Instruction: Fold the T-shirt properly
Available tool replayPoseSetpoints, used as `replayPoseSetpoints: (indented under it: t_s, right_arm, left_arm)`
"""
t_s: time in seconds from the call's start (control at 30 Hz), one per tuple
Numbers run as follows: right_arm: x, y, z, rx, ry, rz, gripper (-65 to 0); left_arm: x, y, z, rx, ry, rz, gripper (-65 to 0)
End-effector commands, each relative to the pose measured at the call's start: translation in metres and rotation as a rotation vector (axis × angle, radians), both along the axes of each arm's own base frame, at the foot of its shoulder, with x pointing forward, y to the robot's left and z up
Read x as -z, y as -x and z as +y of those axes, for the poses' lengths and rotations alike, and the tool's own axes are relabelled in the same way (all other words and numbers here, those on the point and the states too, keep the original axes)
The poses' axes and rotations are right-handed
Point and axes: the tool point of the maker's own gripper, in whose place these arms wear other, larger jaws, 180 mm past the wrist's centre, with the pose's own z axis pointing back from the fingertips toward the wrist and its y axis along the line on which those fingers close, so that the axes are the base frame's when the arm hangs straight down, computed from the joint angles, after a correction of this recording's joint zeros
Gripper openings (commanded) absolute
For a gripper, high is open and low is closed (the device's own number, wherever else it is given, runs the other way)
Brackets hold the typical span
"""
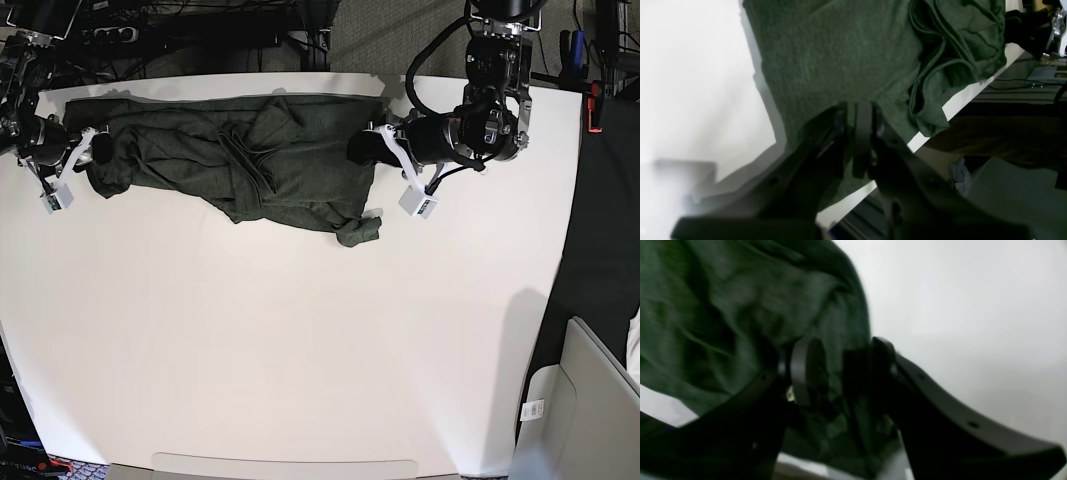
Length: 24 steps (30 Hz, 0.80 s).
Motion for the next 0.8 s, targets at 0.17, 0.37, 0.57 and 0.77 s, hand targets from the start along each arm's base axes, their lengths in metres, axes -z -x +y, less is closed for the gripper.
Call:
replayPoseSetpoints:
  t_s: [0.17, 0.37, 0.57, 0.77]
  right_arm:
    - [0.030, 0.015, 0.038, -0.042, -0.066, 0.087, -38.9]
    - [0.033, 0.017, 0.045, -0.059, -0.069, 0.097, -57.0]
    - [0.024, 0.005, 0.036, -0.030, -0.066, 0.056, -63.7]
    - [-0.001, -0.014, -0.002, 0.137, -0.078, -0.057, -63.7]
  left_arm:
    - [-0.008, -0.002, -0.002, 0.004, 0.023, -0.020, -62.2]
    - [-0.005, 0.002, -0.002, 0.002, 0.023, -0.009, -62.2]
    - [-0.002, 0.009, -0.002, 0.001, 0.023, 0.008, -62.3]
    - [-0.001, 0.010, -0.002, 0.001, 0.023, 0.011, -62.3]
